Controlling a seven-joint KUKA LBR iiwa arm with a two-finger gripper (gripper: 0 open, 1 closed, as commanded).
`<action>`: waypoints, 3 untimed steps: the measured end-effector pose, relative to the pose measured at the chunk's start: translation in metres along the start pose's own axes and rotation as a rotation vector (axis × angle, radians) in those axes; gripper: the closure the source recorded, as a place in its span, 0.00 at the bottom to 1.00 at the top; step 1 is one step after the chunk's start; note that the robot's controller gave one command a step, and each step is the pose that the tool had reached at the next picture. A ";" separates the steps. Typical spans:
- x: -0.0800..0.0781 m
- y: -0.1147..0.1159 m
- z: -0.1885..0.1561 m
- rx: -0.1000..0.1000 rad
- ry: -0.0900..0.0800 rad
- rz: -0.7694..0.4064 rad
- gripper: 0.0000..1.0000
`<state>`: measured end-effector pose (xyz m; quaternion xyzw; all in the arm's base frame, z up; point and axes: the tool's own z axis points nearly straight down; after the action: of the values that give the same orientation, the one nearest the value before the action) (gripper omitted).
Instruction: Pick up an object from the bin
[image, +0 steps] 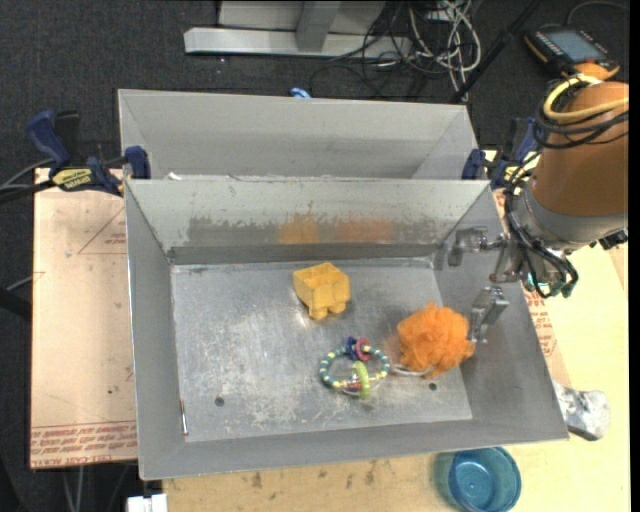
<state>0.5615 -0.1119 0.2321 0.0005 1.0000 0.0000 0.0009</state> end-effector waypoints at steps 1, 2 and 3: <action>-0.010 -0.006 0.046 0.001 -0.008 0.039 0.00; 0.012 0.007 0.160 -0.001 -0.002 -0.164 1.00; 0.012 0.007 0.160 -0.001 -0.002 -0.165 1.00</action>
Offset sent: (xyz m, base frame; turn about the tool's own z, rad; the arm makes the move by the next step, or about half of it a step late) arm -0.0136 0.0059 -0.1621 -0.1640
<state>0.5499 -0.1048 0.0723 -0.0818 0.9966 0.0005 0.0018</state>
